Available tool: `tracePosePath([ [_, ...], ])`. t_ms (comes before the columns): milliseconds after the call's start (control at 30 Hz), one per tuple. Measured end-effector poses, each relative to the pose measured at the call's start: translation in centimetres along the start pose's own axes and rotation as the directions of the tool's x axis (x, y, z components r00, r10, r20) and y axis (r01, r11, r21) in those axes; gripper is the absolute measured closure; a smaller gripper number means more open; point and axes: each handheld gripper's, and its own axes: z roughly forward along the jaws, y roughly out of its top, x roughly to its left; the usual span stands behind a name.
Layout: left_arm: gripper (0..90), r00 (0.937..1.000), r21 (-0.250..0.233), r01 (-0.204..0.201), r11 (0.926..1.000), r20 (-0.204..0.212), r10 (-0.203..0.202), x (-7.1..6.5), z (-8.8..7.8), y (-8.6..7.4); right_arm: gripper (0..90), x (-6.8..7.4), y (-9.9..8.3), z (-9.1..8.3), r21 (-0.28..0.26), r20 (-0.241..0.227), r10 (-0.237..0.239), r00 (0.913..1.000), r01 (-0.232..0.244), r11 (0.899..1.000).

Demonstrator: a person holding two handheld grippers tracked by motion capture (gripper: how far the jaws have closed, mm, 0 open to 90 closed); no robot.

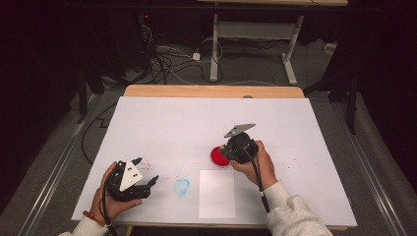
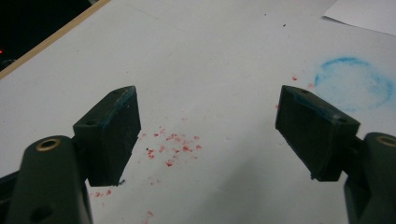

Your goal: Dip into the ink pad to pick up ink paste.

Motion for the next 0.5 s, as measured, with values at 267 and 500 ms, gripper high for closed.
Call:
tracePosePath([
  [267, 21.4, 1.0000, -0.002, 0.005, 1.0000, -0.005, -0.005, 0.2, 0.0, 0.1, 76.6, -0.1, -0.8, -1.0, -0.048, -0.030, -0.006, 0.9995, 0.005, 0.999],
  [500, 21.4, 1.0000, -0.004, -0.002, 1.0000, -0.003, 0.002, 0.2, 0.0, 0.1, 76.6, 0.5, -0.6, -2.2, -0.078, -0.047, -0.037, 0.9982, 0.034, 0.996],
])
